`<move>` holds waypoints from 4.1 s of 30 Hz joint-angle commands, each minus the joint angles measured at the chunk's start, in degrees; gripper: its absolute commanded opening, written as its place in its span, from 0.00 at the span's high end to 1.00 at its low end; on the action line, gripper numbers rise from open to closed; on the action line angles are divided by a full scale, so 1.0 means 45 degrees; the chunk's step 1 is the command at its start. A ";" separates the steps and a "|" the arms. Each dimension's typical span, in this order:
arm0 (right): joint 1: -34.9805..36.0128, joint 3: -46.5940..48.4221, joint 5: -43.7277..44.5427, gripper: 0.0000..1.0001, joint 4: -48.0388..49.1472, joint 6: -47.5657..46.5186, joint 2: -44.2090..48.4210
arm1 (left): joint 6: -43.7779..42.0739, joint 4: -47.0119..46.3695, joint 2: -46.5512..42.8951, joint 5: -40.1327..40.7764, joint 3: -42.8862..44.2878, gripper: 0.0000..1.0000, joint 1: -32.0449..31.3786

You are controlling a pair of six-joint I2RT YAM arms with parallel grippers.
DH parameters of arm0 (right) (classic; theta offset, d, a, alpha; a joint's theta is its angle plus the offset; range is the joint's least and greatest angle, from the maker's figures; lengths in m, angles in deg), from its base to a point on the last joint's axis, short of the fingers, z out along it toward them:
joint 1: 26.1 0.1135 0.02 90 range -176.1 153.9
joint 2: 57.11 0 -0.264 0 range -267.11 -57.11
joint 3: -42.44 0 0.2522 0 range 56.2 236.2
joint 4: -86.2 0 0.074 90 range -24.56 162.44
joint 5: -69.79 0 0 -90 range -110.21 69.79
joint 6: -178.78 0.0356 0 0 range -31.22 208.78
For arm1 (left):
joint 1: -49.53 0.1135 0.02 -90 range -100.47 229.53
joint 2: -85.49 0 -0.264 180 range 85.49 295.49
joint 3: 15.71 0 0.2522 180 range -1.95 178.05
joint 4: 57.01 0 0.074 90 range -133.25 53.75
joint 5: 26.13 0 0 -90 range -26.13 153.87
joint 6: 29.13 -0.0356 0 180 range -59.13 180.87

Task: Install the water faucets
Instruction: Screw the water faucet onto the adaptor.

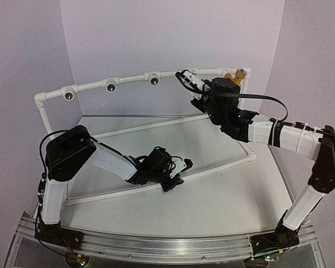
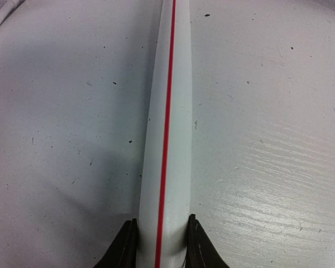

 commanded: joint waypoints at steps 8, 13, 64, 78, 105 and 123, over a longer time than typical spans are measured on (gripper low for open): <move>-0.0486 0.1309 0.0241 1.00 -0.0881 0.1823 -0.0545 | 0.1648 0.3238 0.1316 0.0638 -0.0966 1.00 -0.0251; -0.0504 0.1349 0.0365 1.00 -0.0861 0.2176 -0.0549 | 0.1596 0.3230 0.1301 0.0592 -0.0986 1.00 -0.0251; -0.1278 0.2492 -0.0656 1.00 -0.4005 1.0706 -0.0331 | 0.1559 0.3196 0.1319 0.0533 -0.1019 1.00 -0.0290; -0.1267 0.2748 -0.0686 1.00 -0.4317 1.3309 -0.0613 | 0.1561 0.3200 0.1337 0.0563 -0.0986 1.00 -0.0309; -0.1270 0.2505 -0.1018 1.00 -0.4221 1.7416 -0.0973 | 0.1540 0.3201 0.1376 0.0621 -0.0967 1.00 -0.0348; -0.1366 0.2397 -0.1500 1.00 -0.3971 1.9969 -0.1143 | 0.1501 0.3224 0.1457 0.0561 -0.0945 1.00 -0.0368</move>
